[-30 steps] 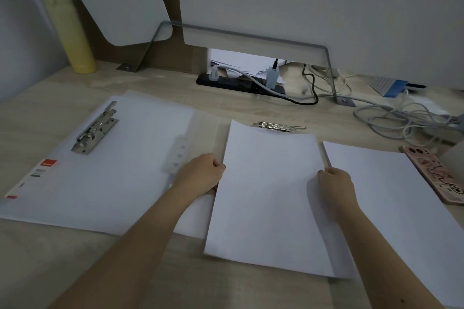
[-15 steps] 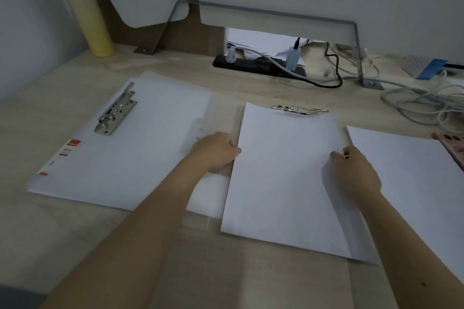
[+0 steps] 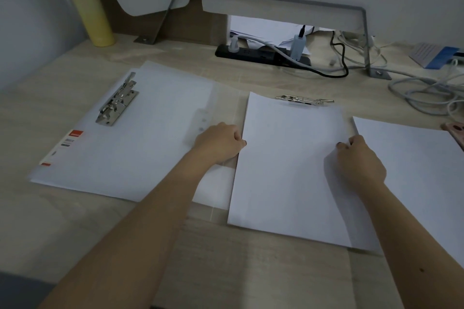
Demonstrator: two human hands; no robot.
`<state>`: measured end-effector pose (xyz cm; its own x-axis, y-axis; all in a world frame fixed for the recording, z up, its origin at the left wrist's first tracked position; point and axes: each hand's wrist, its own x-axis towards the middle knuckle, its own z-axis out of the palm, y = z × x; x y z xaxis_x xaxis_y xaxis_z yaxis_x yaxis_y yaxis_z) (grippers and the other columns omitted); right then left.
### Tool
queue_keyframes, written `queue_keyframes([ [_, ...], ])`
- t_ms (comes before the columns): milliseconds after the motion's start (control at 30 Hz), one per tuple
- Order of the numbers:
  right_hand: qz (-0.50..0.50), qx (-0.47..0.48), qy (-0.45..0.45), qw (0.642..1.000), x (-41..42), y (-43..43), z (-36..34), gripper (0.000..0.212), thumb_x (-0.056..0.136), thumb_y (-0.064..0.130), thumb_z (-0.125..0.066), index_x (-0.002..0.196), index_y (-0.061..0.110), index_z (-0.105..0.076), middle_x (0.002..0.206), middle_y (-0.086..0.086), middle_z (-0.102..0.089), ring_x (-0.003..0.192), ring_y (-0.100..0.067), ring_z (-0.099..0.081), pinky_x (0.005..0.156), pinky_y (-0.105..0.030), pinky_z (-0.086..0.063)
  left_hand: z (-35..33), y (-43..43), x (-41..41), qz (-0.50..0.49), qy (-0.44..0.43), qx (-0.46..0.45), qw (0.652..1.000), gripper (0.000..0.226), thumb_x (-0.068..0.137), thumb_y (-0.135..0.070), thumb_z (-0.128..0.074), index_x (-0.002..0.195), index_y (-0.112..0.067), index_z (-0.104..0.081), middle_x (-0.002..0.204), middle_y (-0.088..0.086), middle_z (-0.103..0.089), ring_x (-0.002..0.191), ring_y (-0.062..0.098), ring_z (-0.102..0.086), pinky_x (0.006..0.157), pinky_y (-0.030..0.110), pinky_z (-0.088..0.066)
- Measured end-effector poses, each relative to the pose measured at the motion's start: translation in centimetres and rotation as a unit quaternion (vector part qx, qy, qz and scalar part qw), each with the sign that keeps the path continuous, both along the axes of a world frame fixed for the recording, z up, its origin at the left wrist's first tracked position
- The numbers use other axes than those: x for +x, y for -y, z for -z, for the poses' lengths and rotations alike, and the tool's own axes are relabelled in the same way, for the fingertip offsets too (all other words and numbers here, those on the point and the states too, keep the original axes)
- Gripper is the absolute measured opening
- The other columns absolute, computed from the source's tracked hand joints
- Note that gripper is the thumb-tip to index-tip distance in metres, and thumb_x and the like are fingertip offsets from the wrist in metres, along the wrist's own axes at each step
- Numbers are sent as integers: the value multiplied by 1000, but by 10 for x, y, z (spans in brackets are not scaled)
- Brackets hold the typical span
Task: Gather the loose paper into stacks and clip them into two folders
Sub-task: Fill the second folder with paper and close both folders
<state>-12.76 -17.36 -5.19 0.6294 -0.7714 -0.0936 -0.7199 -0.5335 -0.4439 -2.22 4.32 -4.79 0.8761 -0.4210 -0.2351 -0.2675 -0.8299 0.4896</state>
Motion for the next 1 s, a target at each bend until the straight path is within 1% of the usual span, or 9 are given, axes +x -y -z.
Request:
queue_keyframes([
  [300, 5, 5, 0, 1000, 0, 1, -1, 37, 97, 23, -33, 129, 4, -39, 124, -23, -56, 111, -39, -51, 88, -39, -36, 0, 0, -2, 5, 3, 2, 1000, 30, 92, -33, -48, 64, -27, -39, 97, -4, -43, 86, 15, -45, 79, 29, -37],
  [433, 1, -2, 0, 1000, 0, 1, 0, 37, 98, 23, -33, 128, 3, -40, 123, -24, -56, 110, -39, -52, 83, -38, -35, -3, 0, -3, 9, 4, 12, 1000, 30, 93, -32, -47, 64, -27, -39, 100, -2, -44, 91, 19, -49, 82, 31, -39],
  [600, 1, -10, 6, 1000, -1, 1, 2, 38, 97, 25, -34, 128, 3, -40, 123, -22, -56, 110, -39, -53, 84, -38, -36, -5, 1, -3, 11, 12, 37, 999, 29, 93, -33, -47, 66, -25, -39, 116, 3, -51, 102, 21, -54, 82, 30, -38],
  [667, 1, -33, 11, 999, -2, -1, 4, 36, 97, 24, -36, 125, 2, -39, 120, -23, -56, 105, -40, -54, 78, -37, -34, -5, 2, -4, 11, 14, 50, 999, 21, 93, -33, -47, 77, -21, -44, 120, 3, -50, 107, 22, -53, 83, 30, -37],
  [733, -16, -108, 26, 994, -3, -6, 10, 36, 95, 20, -39, 125, -1, -39, 120, -26, -52, 102, -43, -54, 75, -41, -37, -5, 3, -5, 6, 27, 46, 999, 13, 93, -31, -48, 94, -18, -47, 123, 4, -49, 111, 22, -51, 85, 31, -37],
  [800, -72, -203, 54, 975, -4, -4, 22, 35, 90, 7, -47, 123, -5, -47, 114, -33, -49, 98, -48, -50, 74, -48, -41, -4, 6, -7, 25, 55, 13, 998, 27, 93, -19, -48, 119, -15, -44, 133, 5, -40, 120, 22, -42, 87, 29, -34],
  [867, -119, -254, 67, 958, -3, -2, 30, 33, 82, -7, -52, 114, -6, -58, 113, -35, -51, 95, -51, -50, 74, -50, -42, -3, 11, -11, 103, 78, -7, 992, 59, 89, -2, -41, 143, -17, -25, 151, 3, -19, 137, 22, -22, 101, 29, -29],
  [933, -163, -270, 40, 948, -1, 1, 28, 35, 79, -11, -49, 112, -5, -60, 117, -30, -53, 100, -48, -50, 80, -49, -41, -3, 18, -18, 165, 74, 5, 984, 73, 85, 8, -33, 149, -20, -12, 159, -2, 1, 146, 14, 0, 113, 27, -16],
  [1000, -205, -276, -14, 939, 0, 1, 22, 36, 82, -9, -43, 115, -4, -57, 114, -25, -54, 101, -42, -49, 83, -43, -39, 4, 26, -22, 181, 88, 29, 979, 67, 90, 4, -28, 150, -18, -9, 160, -2, 5, 147, 12, 5, 115, 25, -8],
])
